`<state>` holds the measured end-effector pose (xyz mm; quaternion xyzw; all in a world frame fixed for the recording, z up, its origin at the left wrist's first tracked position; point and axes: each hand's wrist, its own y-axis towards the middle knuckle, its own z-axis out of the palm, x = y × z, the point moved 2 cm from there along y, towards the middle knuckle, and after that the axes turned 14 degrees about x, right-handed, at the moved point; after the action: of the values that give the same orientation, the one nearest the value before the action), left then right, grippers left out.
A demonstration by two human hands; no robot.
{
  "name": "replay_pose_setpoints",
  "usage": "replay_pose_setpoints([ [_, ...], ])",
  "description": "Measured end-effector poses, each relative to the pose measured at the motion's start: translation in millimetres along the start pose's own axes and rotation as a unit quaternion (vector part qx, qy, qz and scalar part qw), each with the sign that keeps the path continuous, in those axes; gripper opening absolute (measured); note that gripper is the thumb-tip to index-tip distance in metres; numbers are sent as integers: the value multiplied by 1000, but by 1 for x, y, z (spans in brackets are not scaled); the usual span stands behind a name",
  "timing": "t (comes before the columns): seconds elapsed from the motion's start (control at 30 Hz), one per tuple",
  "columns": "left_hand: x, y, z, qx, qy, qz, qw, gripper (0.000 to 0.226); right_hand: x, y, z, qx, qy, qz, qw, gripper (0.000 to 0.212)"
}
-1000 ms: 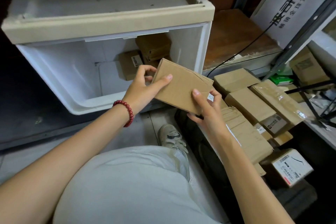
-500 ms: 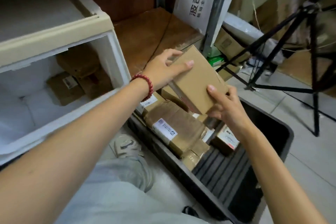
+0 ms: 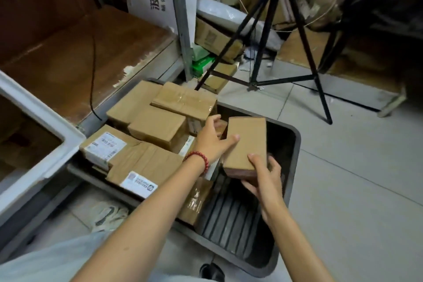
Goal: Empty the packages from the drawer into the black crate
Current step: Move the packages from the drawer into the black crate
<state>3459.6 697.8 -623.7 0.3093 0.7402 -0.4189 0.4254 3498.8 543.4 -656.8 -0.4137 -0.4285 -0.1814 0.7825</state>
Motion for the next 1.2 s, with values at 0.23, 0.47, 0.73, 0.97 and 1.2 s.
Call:
replay_pose_setpoints([
  [0.23, 36, 7, 31, 67, 85, -50, 993, 43, -13, 17, -12, -72, -16, -7, 997, 70],
  [0.47, 49, 23, 37, 100, 44, -62, 992, 47, -45, 38, -9, -117, 95, 68, 986, 94],
  [0.73, 44, 46, 60, 126, 87, -19, 988, 35, -47, 53, -5, -159, 376, 38, 912, 61],
  [0.97, 61, 50, 72, 156, 256, -32, 953, 45, -60, 64, -11, -208, 399, 7, 893, 56],
  [1.2, 83, 53, 66, 187, 366, -68, 909, 54, -58, 65, -9, -235, 266, 0, 935, 76],
])
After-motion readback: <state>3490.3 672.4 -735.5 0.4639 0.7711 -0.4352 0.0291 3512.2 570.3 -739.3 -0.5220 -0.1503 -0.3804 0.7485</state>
